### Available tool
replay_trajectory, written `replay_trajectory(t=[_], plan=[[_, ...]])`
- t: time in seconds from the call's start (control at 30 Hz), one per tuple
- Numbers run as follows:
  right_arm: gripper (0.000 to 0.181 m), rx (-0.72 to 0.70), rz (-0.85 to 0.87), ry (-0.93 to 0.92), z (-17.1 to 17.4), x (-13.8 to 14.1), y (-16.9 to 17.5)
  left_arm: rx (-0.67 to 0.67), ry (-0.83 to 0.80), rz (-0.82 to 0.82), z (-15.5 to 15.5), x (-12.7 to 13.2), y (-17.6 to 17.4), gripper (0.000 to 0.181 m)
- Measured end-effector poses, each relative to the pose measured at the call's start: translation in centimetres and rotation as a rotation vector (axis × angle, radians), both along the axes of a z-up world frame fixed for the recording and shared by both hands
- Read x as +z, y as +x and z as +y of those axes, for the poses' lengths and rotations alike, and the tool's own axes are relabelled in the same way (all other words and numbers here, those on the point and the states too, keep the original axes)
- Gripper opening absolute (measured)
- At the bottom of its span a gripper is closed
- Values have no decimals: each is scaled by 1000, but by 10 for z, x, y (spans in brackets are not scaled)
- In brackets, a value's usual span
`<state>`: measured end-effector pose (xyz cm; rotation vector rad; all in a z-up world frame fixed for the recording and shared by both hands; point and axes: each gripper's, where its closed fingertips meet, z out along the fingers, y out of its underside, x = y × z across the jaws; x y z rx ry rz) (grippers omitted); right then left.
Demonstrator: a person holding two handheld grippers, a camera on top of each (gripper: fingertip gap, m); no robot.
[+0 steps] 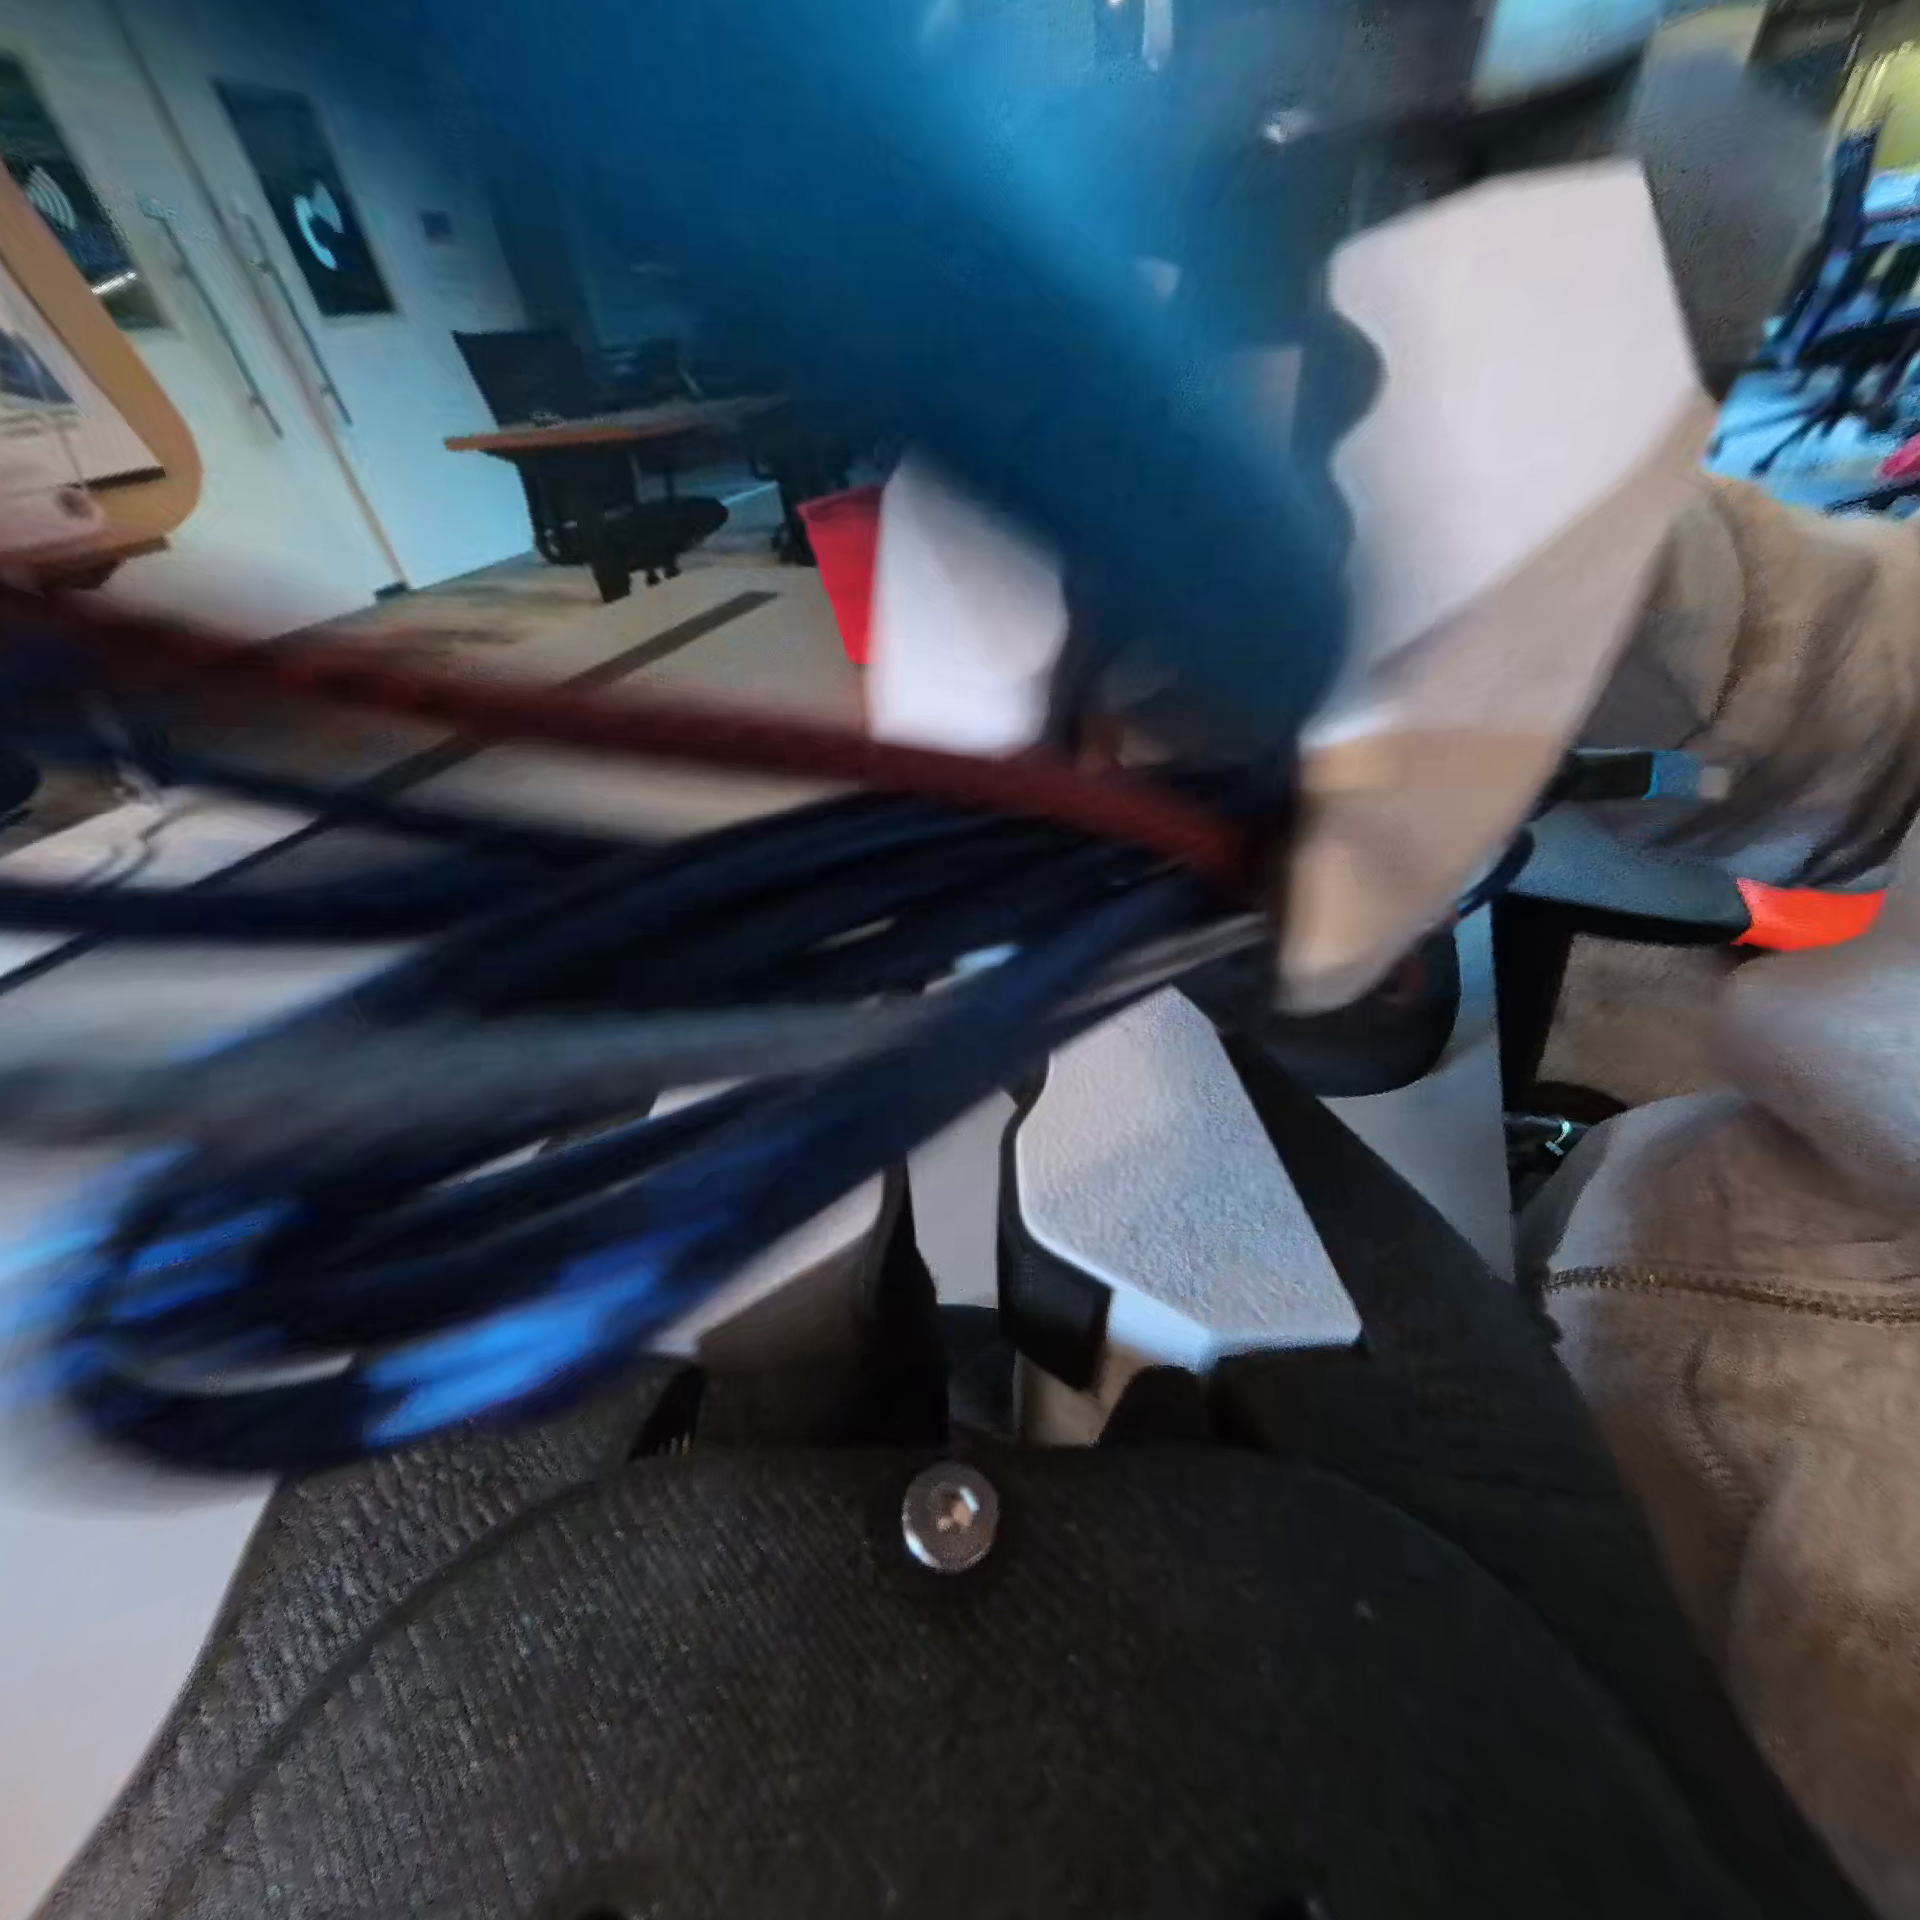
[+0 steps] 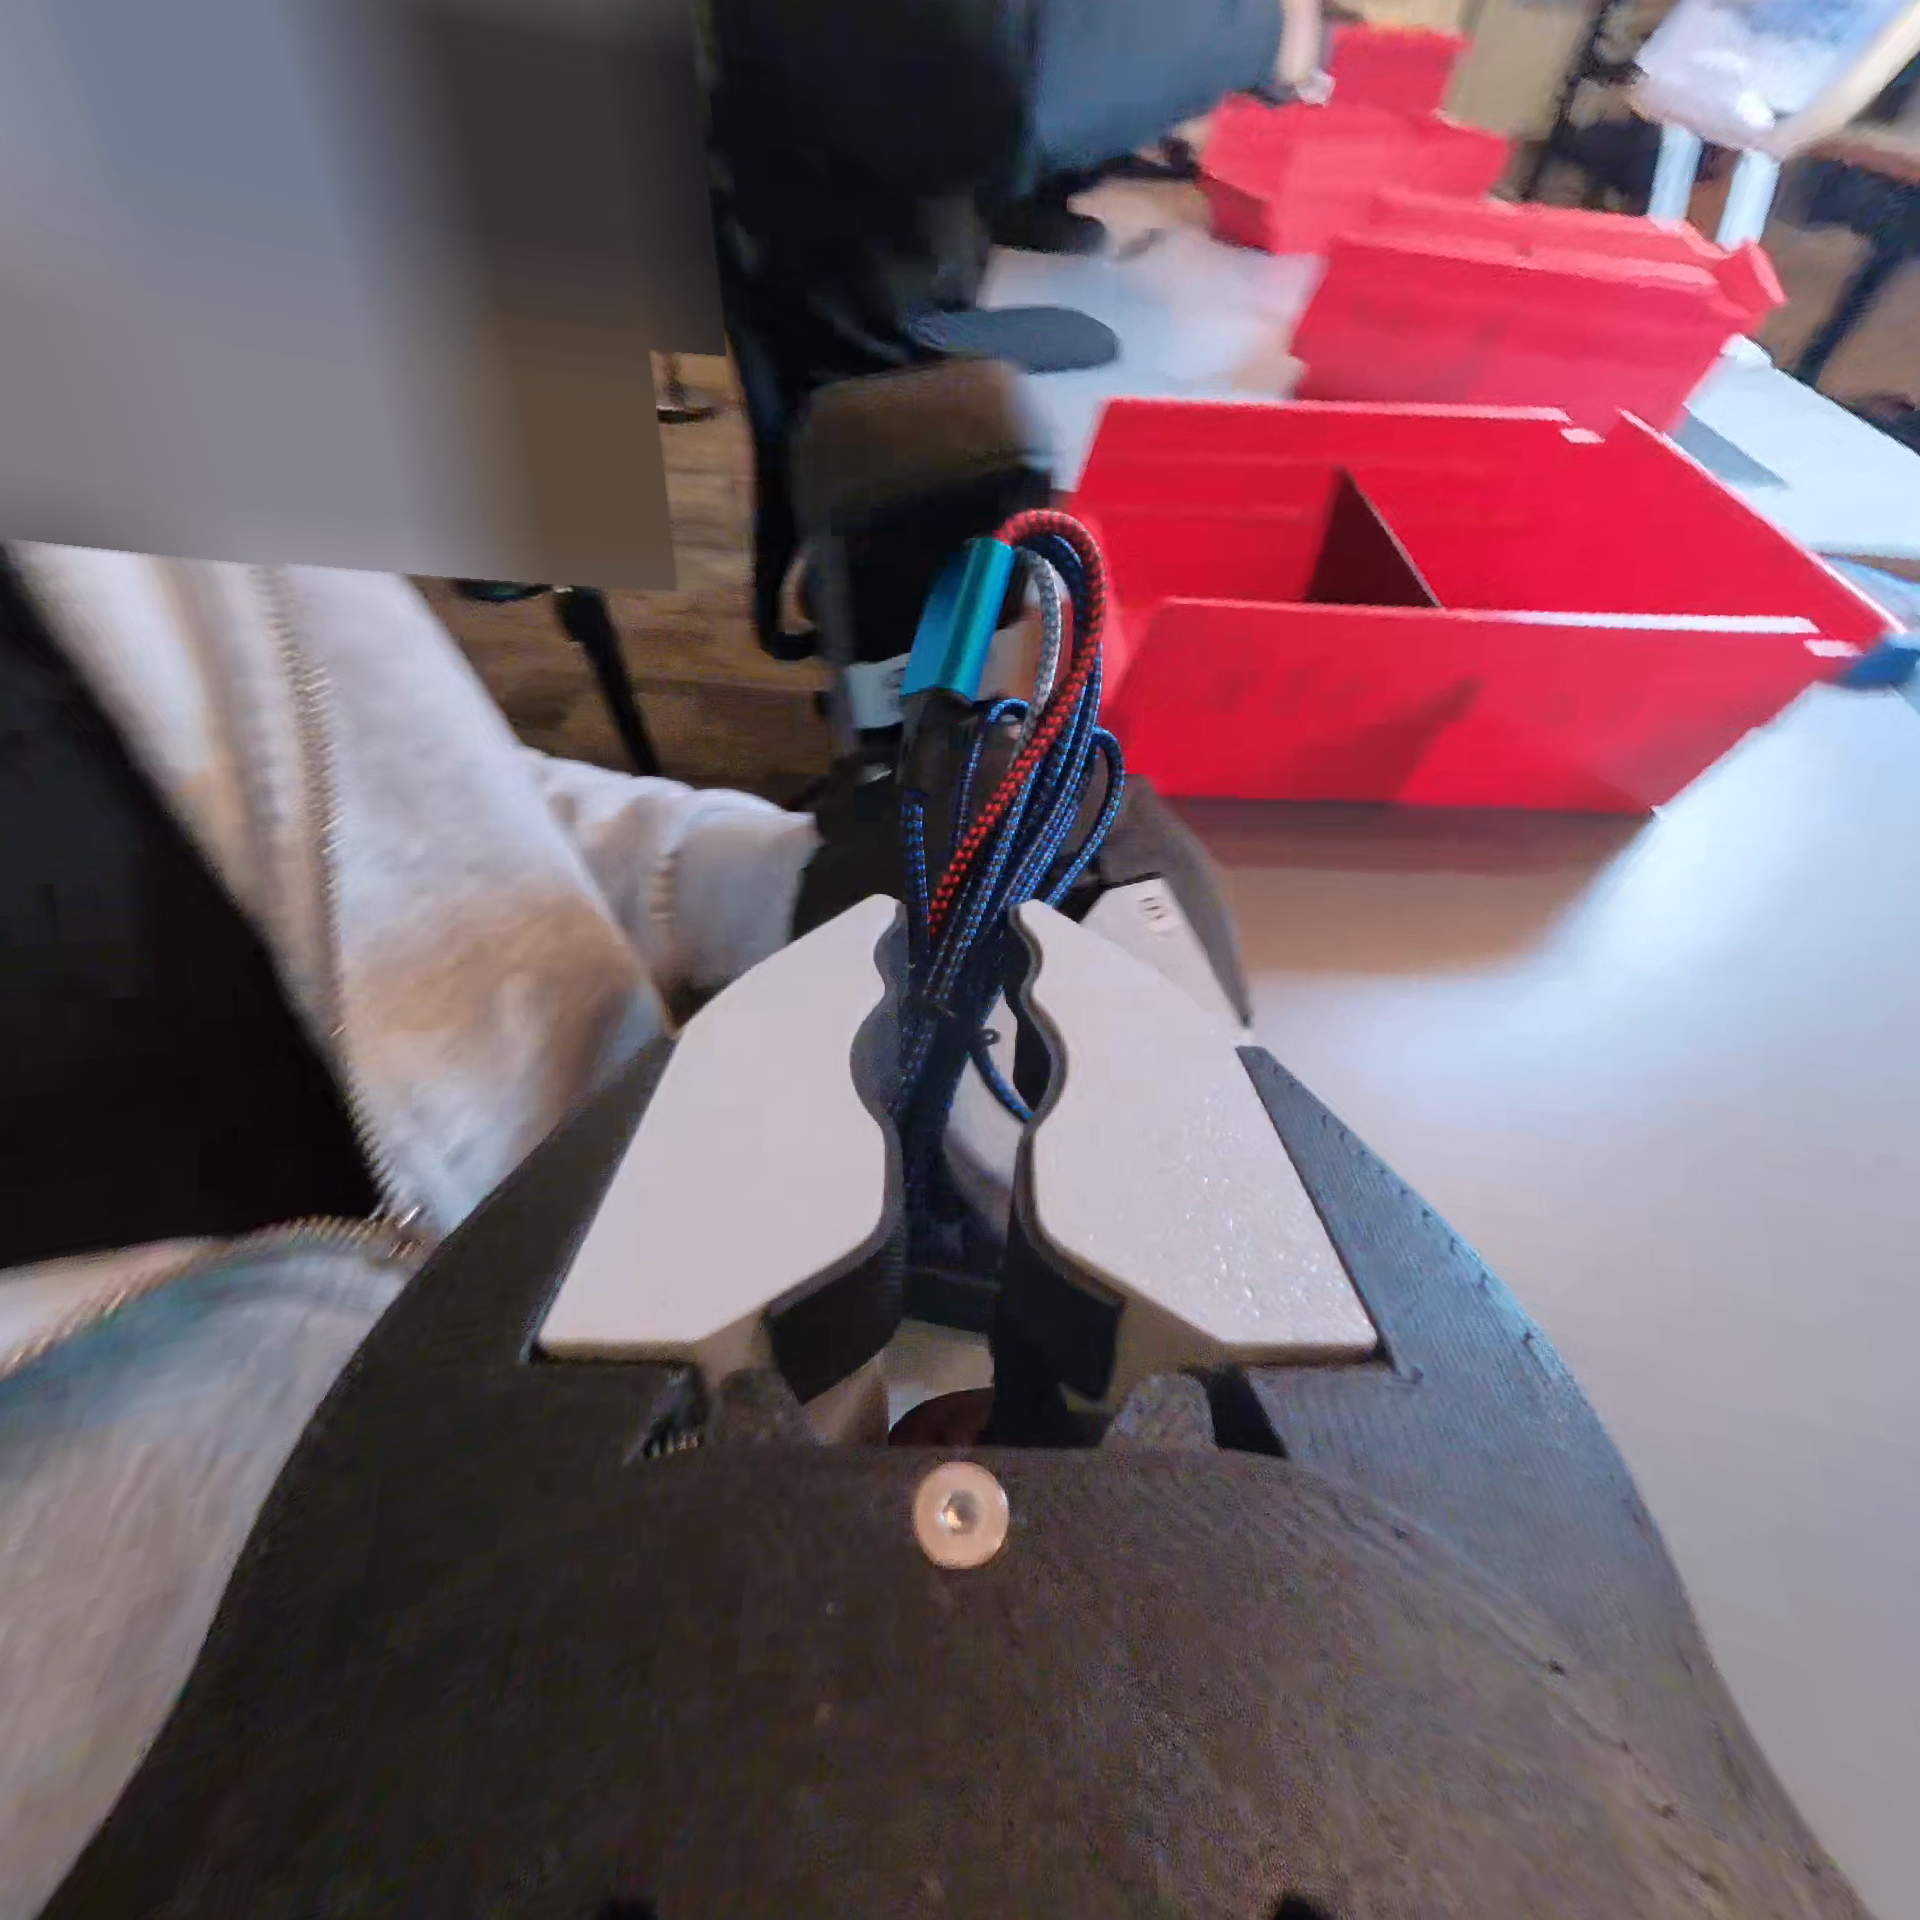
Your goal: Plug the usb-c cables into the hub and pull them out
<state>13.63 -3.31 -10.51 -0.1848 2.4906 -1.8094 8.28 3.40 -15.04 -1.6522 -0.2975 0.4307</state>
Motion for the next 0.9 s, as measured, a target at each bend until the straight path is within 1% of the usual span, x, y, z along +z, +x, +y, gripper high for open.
replay_trajectory(t=[0.07, 0.17, 0.27, 0.43, 0.53, 0.6, 0.63, 0.7, 0.73, 0.83, 0.9], plan=[[15, 105, 73, -12, 12, -2, 15, -27, 62, -28, -4, 6, 1, 11], [17, 182, 264, 34, 26, -17, 23, -47, 113, -57, -7, 10, 1, 11], [18, 201, 445, 119, 31, -34, 22, -42, 88, -55, -5, 7, 0, 11], [18, 180, 693, 215, 34, -49, 22, -40, 50, -40, -2, 3, 1, 11], [19, 185, 879, 387, 44, -68, 13, -31, 0, -33, 2, -2, 1, 11], [22, 174, 951, 476, 48, -78, 6, -15, -25, -26, 4, -4, -1, 11], [25, 167, 960, 485, 48, -80, 5, -8, -28, -20, 4, -4, -1, 11], [26, 142, 929, 429, 43, -75, 8, -1, -9, -9, 2, -1, -1, 11], [27, 131, 883, 380, 41, -69, 12, 0, 5, -3, 1, 1, -1, 11], [43, 96, 729, 245, 41, -48, 22, 10, 22, 9, -1, 4, -1, 11], [46, 91, 649, 167, 46, -35, 30, 13, 9, 22, 0, 3, -1, 11]])
